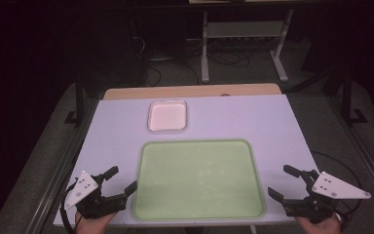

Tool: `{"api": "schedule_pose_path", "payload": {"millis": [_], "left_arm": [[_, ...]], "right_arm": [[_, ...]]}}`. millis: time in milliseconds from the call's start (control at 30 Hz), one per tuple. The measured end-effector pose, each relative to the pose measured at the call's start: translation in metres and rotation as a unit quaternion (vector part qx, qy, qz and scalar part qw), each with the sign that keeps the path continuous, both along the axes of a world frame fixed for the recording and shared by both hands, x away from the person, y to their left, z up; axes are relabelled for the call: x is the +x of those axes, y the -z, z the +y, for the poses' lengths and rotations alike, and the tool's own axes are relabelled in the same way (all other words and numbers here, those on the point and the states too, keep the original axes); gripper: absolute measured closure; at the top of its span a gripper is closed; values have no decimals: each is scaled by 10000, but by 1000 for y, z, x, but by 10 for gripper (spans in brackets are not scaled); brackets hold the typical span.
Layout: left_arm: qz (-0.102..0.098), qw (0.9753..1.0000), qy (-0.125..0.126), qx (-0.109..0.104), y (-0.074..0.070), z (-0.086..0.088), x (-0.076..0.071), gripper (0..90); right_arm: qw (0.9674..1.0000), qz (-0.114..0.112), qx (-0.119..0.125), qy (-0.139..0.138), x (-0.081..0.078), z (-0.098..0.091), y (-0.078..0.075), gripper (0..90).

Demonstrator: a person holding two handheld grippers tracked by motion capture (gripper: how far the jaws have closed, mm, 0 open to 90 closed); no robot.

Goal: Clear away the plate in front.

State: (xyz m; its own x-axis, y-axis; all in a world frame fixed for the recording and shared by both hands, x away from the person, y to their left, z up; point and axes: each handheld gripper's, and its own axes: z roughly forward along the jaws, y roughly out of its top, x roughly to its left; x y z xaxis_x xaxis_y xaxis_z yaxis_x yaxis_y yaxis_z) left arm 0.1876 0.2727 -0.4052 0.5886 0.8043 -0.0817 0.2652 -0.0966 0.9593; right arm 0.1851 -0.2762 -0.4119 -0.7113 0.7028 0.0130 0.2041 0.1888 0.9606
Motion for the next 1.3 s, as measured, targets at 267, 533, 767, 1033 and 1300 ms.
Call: {"api": "schedule_pose_path", "payload": {"millis": [267, 533, 767, 1033, 1300], "left_arm": [[52, 10000, 2, -69, -1, 2, 5, 171], [117, 9996, 118, -226, -5, 0, 13, 173], [231, 9994, 220, -104, -7, -2, 21, 171], [371, 9987, 344, 68, -10, -7, 38, 169], [425, 9982, 419, 64, -17, -8, 57, 168]], "right_arm": [[10000, 69, -22, 3, 1, -1, 2, 135], [10000, -40, 89, 6, 0, 2, -3, 135], [9999, -80, 87, -60, 3, 9, -5, 135], [9999, -87, 78, 55, 6, 4, -5, 135], [9999, -55, 33, 110, 8, 2, -5, 135]]}}
